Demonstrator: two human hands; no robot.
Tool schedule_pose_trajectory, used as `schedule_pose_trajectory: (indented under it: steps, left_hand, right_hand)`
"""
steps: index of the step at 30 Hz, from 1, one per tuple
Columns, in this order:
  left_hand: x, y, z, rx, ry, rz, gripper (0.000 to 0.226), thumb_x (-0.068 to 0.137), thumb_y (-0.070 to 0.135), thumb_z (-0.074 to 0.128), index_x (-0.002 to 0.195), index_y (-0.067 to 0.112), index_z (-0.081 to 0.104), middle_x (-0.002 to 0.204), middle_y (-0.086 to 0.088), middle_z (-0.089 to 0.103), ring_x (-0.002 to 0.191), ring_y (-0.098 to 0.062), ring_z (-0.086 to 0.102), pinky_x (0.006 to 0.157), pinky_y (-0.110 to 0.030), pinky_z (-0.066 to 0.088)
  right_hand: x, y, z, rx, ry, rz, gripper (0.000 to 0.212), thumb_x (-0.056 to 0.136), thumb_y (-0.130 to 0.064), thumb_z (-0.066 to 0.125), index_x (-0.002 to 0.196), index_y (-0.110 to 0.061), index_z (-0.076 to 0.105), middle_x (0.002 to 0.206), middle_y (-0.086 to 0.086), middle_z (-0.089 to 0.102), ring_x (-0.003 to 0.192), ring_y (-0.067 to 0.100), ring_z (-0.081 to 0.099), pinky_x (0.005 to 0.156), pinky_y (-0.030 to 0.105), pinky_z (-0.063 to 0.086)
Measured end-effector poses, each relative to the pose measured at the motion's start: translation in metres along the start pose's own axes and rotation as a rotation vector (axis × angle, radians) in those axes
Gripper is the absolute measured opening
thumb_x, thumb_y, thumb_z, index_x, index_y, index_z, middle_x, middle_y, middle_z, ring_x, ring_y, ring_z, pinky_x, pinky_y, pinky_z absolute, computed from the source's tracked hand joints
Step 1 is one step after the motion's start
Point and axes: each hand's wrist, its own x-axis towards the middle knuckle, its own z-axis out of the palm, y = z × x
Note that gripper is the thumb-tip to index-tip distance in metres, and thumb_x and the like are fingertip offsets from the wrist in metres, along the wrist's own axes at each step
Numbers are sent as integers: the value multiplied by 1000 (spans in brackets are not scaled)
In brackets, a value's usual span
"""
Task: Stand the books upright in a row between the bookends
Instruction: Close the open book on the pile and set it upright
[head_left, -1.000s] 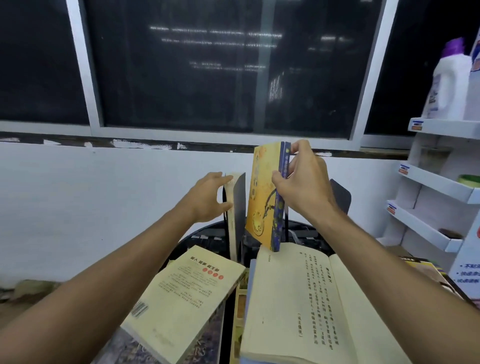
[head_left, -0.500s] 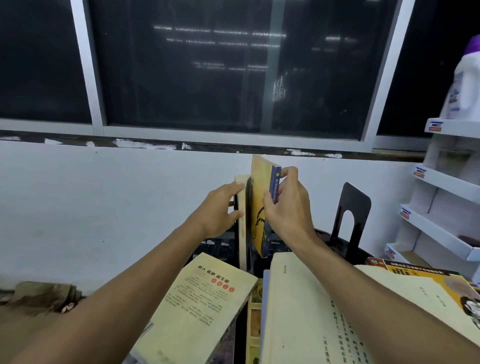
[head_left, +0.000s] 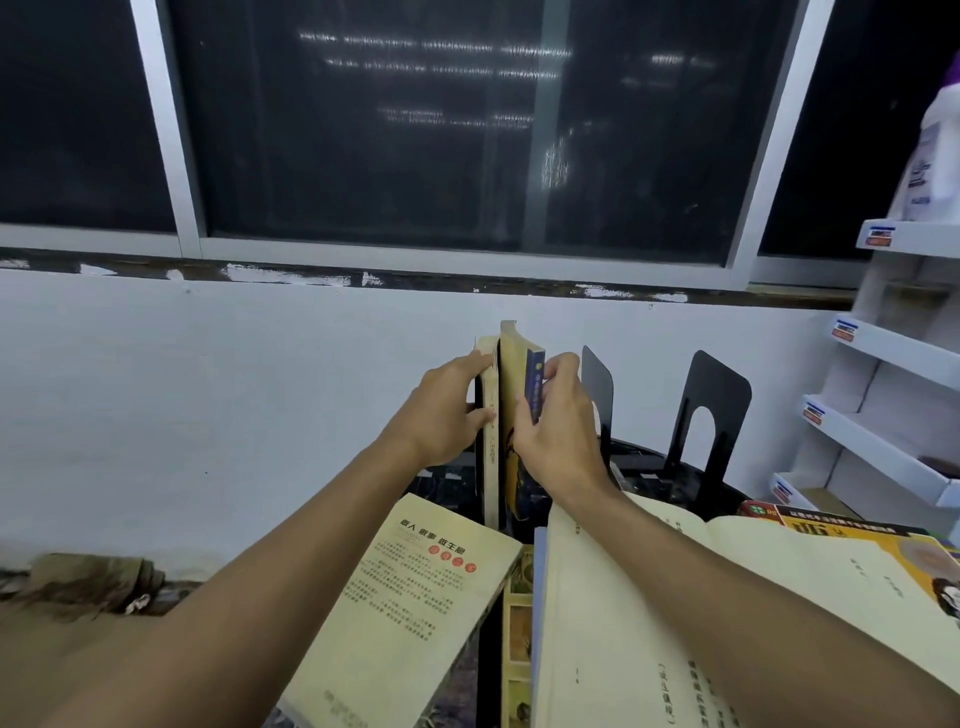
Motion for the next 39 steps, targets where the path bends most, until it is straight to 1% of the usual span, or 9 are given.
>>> schedule_pose_trajectory:
  steps: [12, 17, 19, 21, 23, 26, 30, 34, 39]
  left_hand:
    - [-2, 2, 0, -7, 20, -20, 65, 94, 12, 68, 151, 24, 40, 156, 1, 42, 114, -21, 65, 102, -42, 52]
    - [-2, 5, 1, -16, 19, -25, 63, 94, 11, 68, 150, 24, 42, 153, -1, 45, 105, -21, 68, 97, -43, 55]
    - [-2, 5, 1, -10, 20, -28, 64, 94, 12, 68, 151, 24, 41, 155, -1, 43, 106, -21, 68, 98, -45, 54]
    - [-2, 5, 1, -6, 20, -30, 65, 94, 12, 68, 151, 25, 40, 156, -1, 42, 110, -21, 66, 100, -45, 53]
    - [-1, 6, 1, -4, 16, -31, 66, 94, 12, 68, 152, 25, 39, 158, 0, 40, 113, -21, 65, 100, -44, 53]
    - [-1, 7, 2, -15, 8, -22, 65, 95, 10, 67, 152, 25, 39, 156, -1, 42, 105, -19, 68, 96, -39, 55]
    - [0, 5, 2, -25, -2, -16, 65, 94, 8, 67, 152, 25, 40, 152, -1, 48, 103, -18, 69, 97, -35, 54]
    - [0, 5, 2, -24, -10, -8, 65, 94, 7, 67, 152, 25, 41, 153, -1, 46, 101, -18, 70, 97, -33, 53]
    - [1, 2, 2, -27, -14, -4, 66, 95, 8, 67, 152, 26, 40, 156, 0, 43, 106, -19, 70, 98, -37, 55]
  right_hand:
    - [-2, 18, 9, 68, -83, 134, 30, 96, -12, 60, 105, -19, 33, 95, 7, 58, 74, 12, 56, 56, 10, 42]
    - [1, 17, 1, 94, -149, 170, 34, 96, -19, 67, 110, -18, 36, 88, 2, 60, 69, 7, 58, 55, 10, 44]
    - [2, 17, -5, 115, -185, 183, 37, 93, -23, 71, 112, -21, 39, 84, 1, 62, 69, 10, 62, 57, 13, 48]
    - [2, 19, -11, 132, -239, 205, 44, 90, -28, 75, 119, -27, 41, 89, -2, 61, 75, 12, 66, 64, 26, 58]
    - [4, 21, -18, 145, -305, 224, 58, 88, -29, 77, 132, -32, 40, 99, -8, 58, 80, 11, 69, 70, 38, 63]
    - [8, 23, -29, 199, -427, 205, 82, 87, -22, 79, 148, -44, 30, 109, -10, 56, 83, 15, 73, 76, 43, 63]
    - [10, 22, -38, 124, -548, 79, 96, 88, -13, 77, 152, -55, 19, 115, -14, 54, 92, 12, 73, 84, 37, 62]
    - [11, 21, -33, 103, -556, 44, 94, 89, -10, 76, 150, -54, 21, 117, -10, 55, 96, 7, 71, 74, 24, 60]
    - [15, 18, -25, 70, -546, 12, 92, 90, -9, 74, 149, -55, 21, 123, -4, 56, 101, 7, 69, 87, 27, 58]
